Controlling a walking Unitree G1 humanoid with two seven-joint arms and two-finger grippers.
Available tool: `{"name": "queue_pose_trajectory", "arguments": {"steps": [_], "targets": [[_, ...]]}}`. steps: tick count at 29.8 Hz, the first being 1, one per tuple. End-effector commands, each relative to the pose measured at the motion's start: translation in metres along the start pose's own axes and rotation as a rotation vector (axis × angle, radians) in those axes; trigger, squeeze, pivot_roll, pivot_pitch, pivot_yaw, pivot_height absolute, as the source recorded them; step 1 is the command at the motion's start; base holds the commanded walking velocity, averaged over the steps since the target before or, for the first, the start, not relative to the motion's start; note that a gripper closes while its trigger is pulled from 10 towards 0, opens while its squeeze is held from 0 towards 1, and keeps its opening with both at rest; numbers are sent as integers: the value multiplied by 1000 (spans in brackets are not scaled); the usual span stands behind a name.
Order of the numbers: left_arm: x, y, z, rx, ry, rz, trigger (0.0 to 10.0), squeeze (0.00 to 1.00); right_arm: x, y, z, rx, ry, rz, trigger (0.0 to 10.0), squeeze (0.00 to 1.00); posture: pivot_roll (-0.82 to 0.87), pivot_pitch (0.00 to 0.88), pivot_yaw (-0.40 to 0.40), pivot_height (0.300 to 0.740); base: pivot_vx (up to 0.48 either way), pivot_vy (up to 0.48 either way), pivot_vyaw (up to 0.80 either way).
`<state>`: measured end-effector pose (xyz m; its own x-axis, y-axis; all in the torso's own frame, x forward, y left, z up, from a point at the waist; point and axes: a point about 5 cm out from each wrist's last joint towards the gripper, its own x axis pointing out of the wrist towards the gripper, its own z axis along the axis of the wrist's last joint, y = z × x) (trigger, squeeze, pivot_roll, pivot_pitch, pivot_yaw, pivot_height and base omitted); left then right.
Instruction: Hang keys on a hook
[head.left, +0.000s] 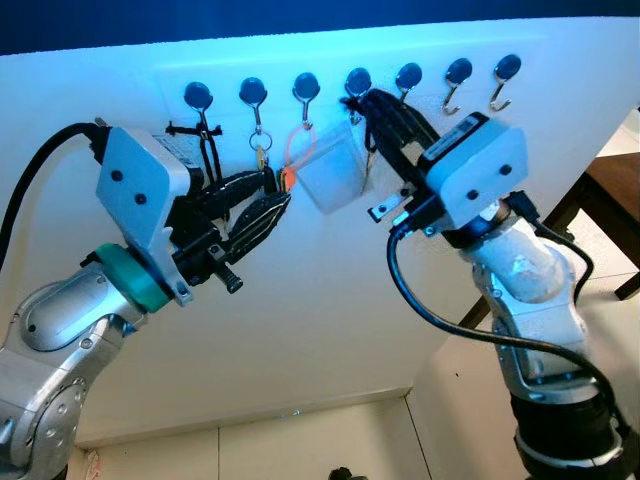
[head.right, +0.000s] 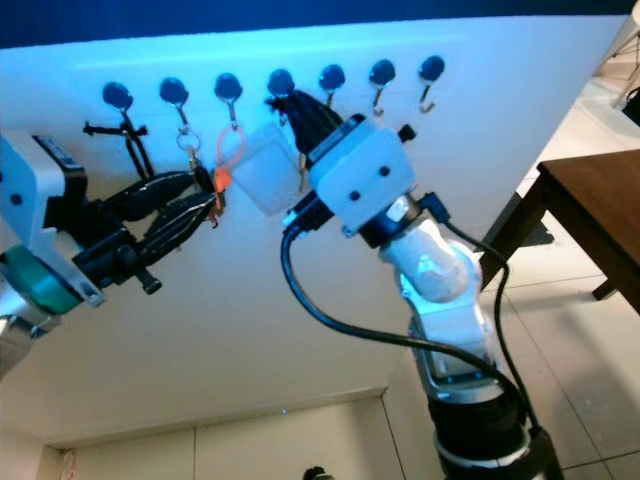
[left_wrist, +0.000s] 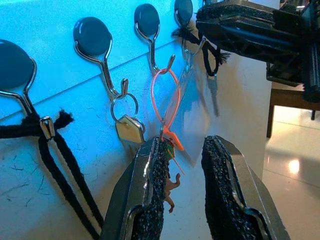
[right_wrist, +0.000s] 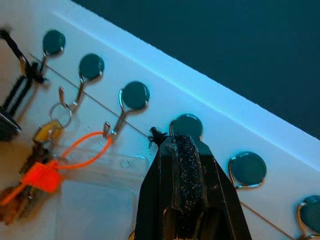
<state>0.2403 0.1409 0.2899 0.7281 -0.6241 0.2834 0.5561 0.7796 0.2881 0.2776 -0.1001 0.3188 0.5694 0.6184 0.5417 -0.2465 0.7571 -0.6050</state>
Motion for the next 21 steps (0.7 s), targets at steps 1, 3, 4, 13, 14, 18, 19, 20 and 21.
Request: {"name": "queue_pose_trajectory", "arguments": {"steps": [1, 3, 4, 13, 14, 18, 19, 20, 21], "targets": [[-1, -1, -1, -1, 4, -6, 10000, 0, 2, 1, 10, 2, -54, 11, 10000, 0, -89, 96, 109, 740, 0, 0, 0], [-1, -1, -1, -1, 6, -7, 10000, 0, 2, 2, 9, -1, -50, 12, 10000, 0, -88, 96, 109, 740, 0, 0, 0], [0, -1, -1, -2, 7, -8, 10000, 0, 2, 3, 9, -2, -48, 13, 10000, 0, -88, 96, 109, 740, 0, 0, 0], [0, -1, 0, -1, 2, -5, 10000, 0, 4, 4, 4, -12, -30, 14, 10000, 0, -84, 96, 106, 740, 0, 0, 0], [0, -1, 0, 0, 2, -4, 10000, 0, 5, 4, 3, -13, -26, 14, 10000, 0, -81, 97, 104, 740, 0, 0, 0], [-1, -1, 1, 0, 1, 0, 10000, 0, 7, 5, 1, -15, -15, 18, 10000, 0, -80, 98, 104, 740, 0, 0, 0], [-1, -1, 1, 0, 1, 0, 10000, 0, 7, 5, 1, -15, -15, 18, 10000, 0, -80, 98, 104, 740, 0, 0, 0], [-1, -1, 1, 0, 1, 1, 10000, 0, 7, 6, -1, -15, -10, 24, 10000, 0, -80, 98, 104, 740, 0, 0, 0], [-1, -1, 1, 0, 0, 2, 10000, 0, 8, 7, -2, -15, -1, 35, 10000, 0, -81, 98, 104, 740, 0, 0, 0]]}}
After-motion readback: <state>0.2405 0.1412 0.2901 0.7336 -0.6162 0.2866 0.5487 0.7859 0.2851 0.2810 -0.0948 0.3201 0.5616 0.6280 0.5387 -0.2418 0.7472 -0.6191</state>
